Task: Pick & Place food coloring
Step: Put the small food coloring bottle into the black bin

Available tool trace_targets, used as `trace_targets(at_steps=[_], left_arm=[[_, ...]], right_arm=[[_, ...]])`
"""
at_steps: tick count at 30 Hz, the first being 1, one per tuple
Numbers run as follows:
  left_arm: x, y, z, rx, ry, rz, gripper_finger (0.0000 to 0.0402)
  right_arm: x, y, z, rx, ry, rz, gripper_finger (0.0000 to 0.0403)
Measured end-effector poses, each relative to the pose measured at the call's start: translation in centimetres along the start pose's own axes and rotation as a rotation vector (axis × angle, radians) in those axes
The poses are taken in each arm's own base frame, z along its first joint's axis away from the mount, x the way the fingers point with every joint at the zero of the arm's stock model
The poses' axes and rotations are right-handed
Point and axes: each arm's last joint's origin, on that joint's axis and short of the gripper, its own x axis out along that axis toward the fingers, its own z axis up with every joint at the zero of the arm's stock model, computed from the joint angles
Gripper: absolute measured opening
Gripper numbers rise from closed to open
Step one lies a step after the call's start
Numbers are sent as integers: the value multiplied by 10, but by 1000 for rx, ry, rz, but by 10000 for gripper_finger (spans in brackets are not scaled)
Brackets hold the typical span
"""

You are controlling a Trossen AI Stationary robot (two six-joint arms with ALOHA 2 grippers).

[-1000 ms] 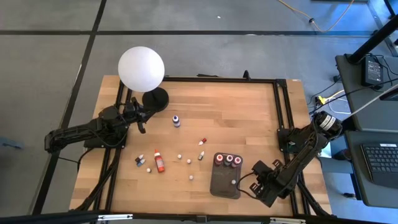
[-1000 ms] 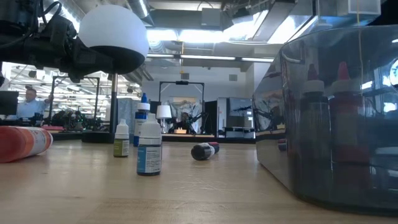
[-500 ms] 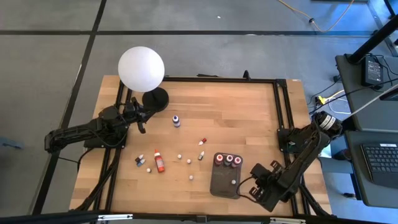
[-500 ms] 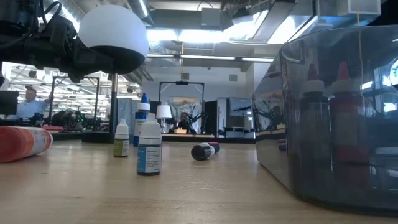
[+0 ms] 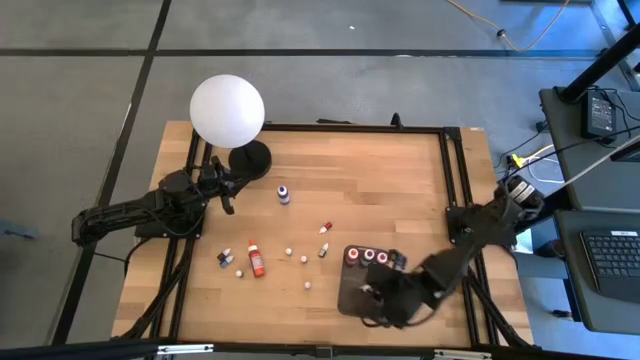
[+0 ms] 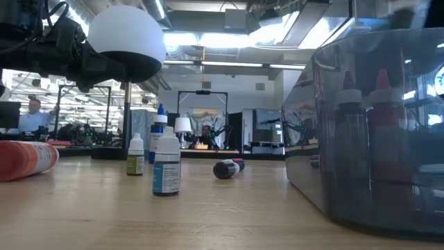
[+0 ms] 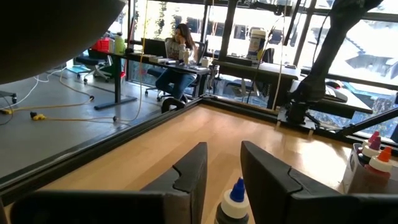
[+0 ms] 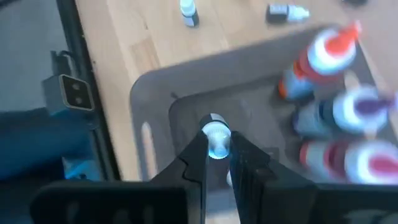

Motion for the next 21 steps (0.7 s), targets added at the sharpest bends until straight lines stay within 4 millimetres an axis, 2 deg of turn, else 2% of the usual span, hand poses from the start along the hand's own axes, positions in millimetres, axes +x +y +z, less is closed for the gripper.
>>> trace_targets(at_steps=[5, 12, 21], left_arm=[[0, 0, 0, 0, 0, 0, 94], [0, 0, 0, 0, 4, -1, 95], [0, 0, 0, 0, 4, -2, 91]], right_arm=[[27, -7, 18, -66, 102, 53, 49], [59, -3, 11, -85, 260, 101, 49], [81, -3, 2, -101, 301, 53, 49]])
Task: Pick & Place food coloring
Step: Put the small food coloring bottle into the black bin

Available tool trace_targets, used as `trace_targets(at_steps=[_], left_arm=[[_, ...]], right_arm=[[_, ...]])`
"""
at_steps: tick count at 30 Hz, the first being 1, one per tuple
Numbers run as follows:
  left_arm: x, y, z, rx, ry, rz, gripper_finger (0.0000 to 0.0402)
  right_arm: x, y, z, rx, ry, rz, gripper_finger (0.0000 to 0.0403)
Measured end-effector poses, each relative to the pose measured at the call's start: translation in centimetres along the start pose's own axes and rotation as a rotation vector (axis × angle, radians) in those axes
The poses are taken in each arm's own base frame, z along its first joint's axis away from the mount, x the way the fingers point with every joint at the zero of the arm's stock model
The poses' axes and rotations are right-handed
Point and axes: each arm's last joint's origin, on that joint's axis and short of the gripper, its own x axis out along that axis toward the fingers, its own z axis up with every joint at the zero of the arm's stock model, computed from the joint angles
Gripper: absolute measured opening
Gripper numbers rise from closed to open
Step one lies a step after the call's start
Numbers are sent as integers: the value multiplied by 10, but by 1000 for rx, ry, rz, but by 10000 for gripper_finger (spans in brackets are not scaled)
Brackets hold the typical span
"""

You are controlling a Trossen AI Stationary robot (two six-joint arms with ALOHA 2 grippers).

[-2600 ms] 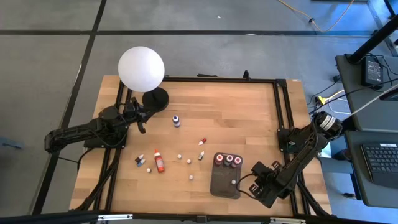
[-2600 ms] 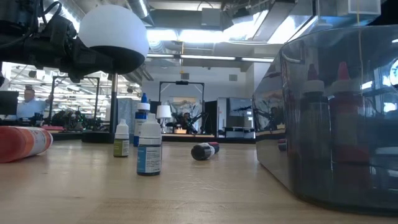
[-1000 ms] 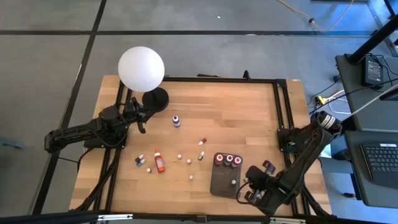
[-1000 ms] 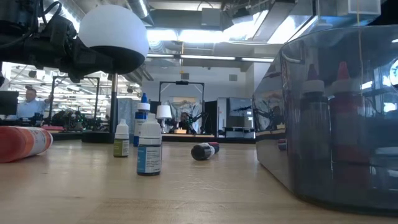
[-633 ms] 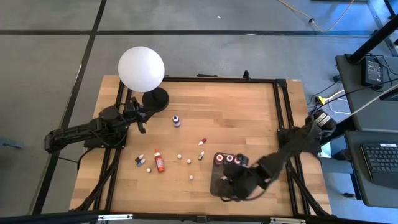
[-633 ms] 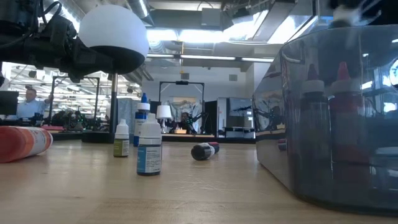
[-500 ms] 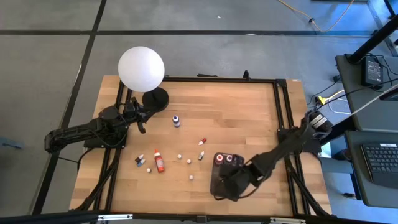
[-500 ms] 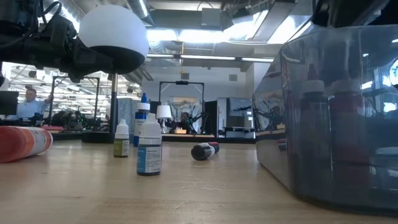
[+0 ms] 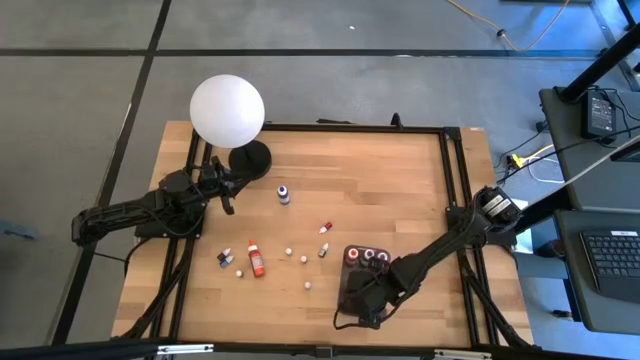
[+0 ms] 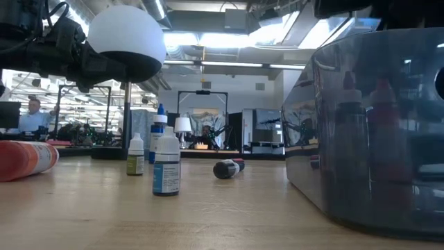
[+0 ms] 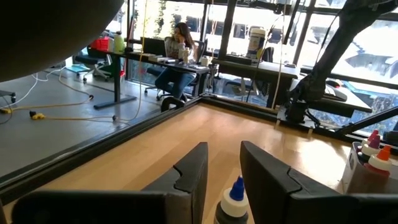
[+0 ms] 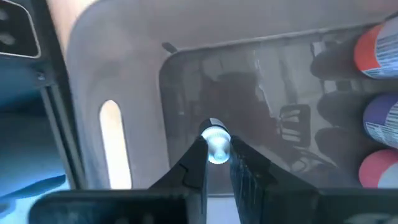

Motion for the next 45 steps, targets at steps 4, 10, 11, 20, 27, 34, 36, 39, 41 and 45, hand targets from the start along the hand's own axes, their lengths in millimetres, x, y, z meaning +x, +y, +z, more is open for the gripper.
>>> trace_targets(at_steps=[4, 10, 11, 20, 27, 34, 36, 39, 41, 45], left_arm=[[0, 0, 0, 0, 0, 0, 92], [0, 0, 0, 0, 1, 0, 92], [0, 0, 0, 0, 1, 0, 91], [0, 0, 0, 0, 1, 0, 92], [0, 0, 0, 0, 1, 0, 95], [0, 0, 0, 0, 1, 0, 94], [0, 0, 0, 0, 1, 0, 95], [0, 0, 0, 0, 1, 0, 95], [0, 0, 0, 0, 1, 0, 93], [0, 0, 0, 0, 0, 0, 91]], right_arm=[[10, 0, -1, -31, 24, -13, 49], [11, 2, -4, -45, 40, -3, 49], [10, 3, -5, -52, 42, -3, 49], [-5, 20, -18, -47, 49, -66, 49], [-4, 27, -29, -28, 47, -72, 49], [-5, 29, -31, -43, 7, -100, 49], [-5, 29, -31, -47, 6, -100, 49], [-3, 29, -32, -50, 8, -105, 49], [2, 29, -32, -63, 17, -117, 49], [9, 29, -33, -74, 31, -125, 49]])
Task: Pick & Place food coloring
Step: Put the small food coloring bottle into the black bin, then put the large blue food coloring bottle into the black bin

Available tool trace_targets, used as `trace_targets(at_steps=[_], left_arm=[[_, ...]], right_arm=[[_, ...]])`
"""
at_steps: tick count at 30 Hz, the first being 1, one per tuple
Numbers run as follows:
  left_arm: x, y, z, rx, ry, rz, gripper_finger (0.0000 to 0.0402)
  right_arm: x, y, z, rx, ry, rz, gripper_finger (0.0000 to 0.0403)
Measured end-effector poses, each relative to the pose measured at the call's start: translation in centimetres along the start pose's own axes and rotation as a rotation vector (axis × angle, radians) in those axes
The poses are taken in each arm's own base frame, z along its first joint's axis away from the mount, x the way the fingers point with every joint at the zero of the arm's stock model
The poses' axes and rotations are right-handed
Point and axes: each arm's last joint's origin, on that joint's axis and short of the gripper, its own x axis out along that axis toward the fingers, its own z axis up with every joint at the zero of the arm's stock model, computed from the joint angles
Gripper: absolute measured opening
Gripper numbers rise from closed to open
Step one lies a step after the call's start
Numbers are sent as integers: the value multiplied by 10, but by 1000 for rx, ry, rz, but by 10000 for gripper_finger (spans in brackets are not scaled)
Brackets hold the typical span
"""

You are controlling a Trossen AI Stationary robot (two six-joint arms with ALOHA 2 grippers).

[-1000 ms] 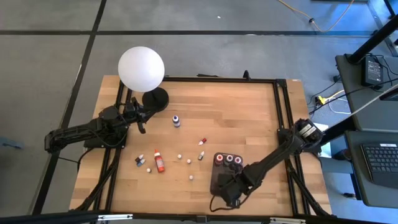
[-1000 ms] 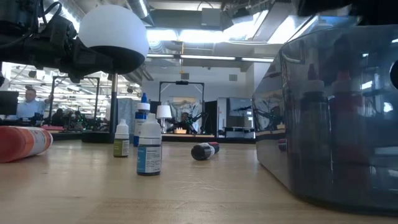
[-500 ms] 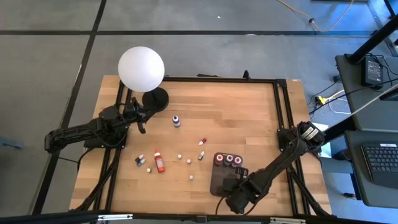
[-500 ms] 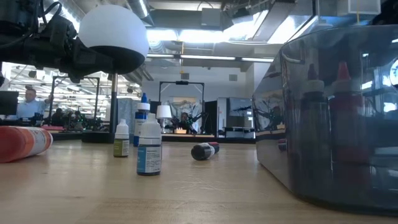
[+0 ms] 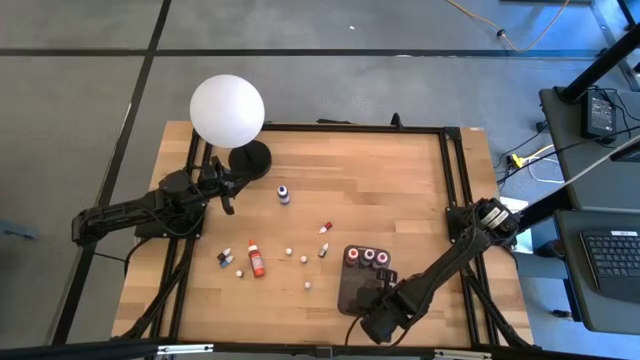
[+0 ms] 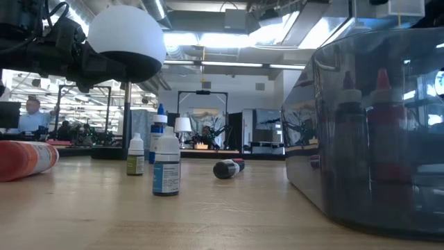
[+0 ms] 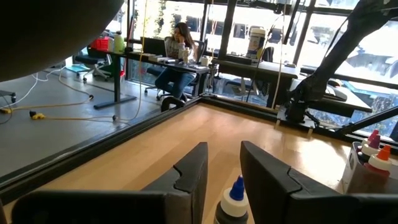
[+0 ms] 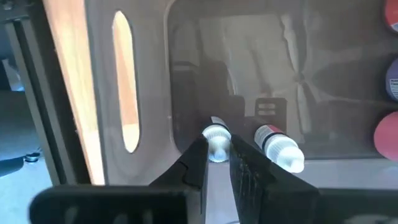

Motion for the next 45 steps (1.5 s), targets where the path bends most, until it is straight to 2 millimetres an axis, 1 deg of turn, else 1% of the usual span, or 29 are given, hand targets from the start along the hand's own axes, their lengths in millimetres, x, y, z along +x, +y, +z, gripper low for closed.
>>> trace_targets(at_steps=[4, 11, 16, 25, 28, 31, 35, 37, 39, 43, 45], left_arm=[[0, 0, 0, 0, 0, 0, 92], [0, 0, 0, 0, 0, 0, 90], [0, 0, 0, 0, 0, 0, 93], [0, 0, 0, 0, 0, 0, 93], [0, 0, 0, 0, 0, 0, 94], [0, 0, 0, 0, 0, 0, 95], [0, 0, 0, 0, 0, -1, 93], [0, 0, 0, 0, 0, 0, 91], [0, 0, 0, 0, 0, 0, 91], [0, 0, 0, 0, 0, -1, 90], [0, 0, 0, -1, -1, 0, 90]], right_arm=[[1, 1, 0, -1, 1, -1, 53], [2, 1, -1, -1, 12, 3, 95], [2, 1, -1, -29, 16, 6, 112], [1, 1, -1, -32, 19, 3, 115], [-6, 4, 3, -31, 12, 13, 115], [-18, 7, 7, -37, 17, -1, 115], [-39, 9, 10, -74, -18, -83, 115], [-50, 12, 7, -103, -61, -136, 115], [-57, 17, 0, -134, -63, -136, 115], [-61, 22, -15, -183, -123, -183, 115], [-62, 21, -22, -193, -105, -221, 115]])
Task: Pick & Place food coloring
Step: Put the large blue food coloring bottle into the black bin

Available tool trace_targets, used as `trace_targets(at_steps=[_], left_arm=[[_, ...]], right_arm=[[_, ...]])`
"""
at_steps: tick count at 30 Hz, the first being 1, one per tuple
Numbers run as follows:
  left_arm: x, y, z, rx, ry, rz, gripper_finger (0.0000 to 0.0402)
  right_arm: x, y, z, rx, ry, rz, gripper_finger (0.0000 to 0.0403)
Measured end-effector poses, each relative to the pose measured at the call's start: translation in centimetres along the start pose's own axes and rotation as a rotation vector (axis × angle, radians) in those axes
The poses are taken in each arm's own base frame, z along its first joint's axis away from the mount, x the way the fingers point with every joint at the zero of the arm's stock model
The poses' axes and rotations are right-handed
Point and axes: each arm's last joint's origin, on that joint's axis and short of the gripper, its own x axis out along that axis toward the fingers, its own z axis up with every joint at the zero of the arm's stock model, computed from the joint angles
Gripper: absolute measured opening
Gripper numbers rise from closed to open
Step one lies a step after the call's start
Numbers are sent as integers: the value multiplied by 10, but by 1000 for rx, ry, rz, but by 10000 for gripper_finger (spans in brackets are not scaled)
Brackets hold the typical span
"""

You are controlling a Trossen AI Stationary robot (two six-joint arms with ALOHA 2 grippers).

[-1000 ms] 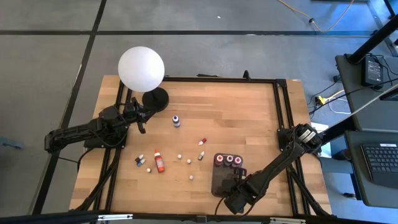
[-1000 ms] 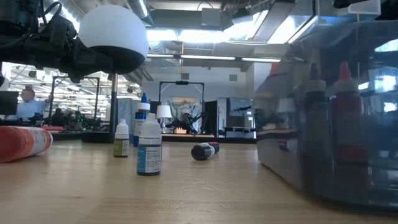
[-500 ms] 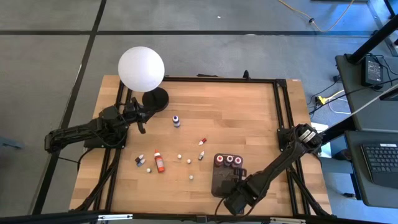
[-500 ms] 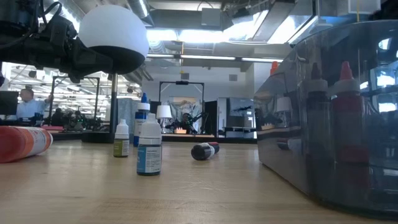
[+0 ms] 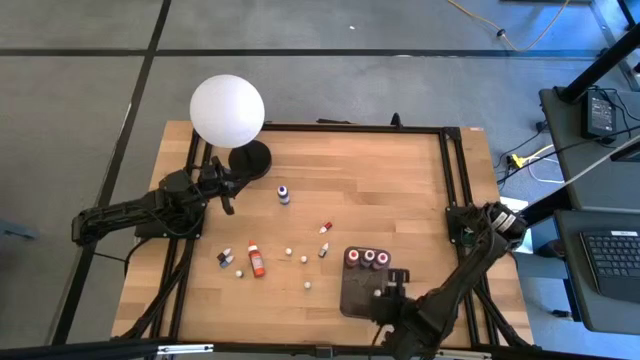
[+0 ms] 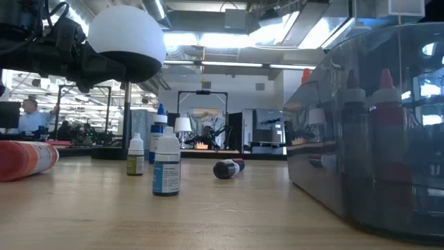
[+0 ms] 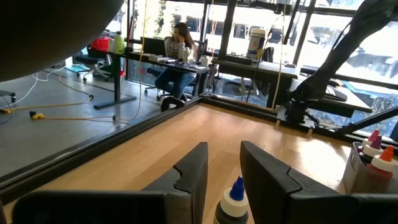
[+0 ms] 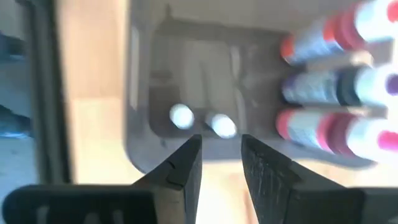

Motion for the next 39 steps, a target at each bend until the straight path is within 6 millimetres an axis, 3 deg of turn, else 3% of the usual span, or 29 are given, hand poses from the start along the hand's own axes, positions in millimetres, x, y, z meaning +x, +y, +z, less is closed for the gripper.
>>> trace_targets(at_steps=[4, 11, 14, 21, 31, 39], left_arm=[[0, 0, 0, -3, -4, -1, 93], [0, 0, 0, -3, -4, -1, 93], [0, 0, 0, -3, -4, -1, 94], [0, 0, 0, -3, -4, -2, 93], [0, 0, 0, -93, -5, -2, 93], [0, 0, 0, -106, -5, -2, 90]], right_arm=[[-19, -7, -10, 10, -6, -21, 115], [-64, -15, -27, -4, -219, -7, 115], [-71, -14, -35, 8, -284, -2, 115], [-41, -22, -65, 50, -375, 69, 115], [-28, -101, -120, 166, -582, 361, 115], [5, -134, -151, 102, -769, 398, 115]])
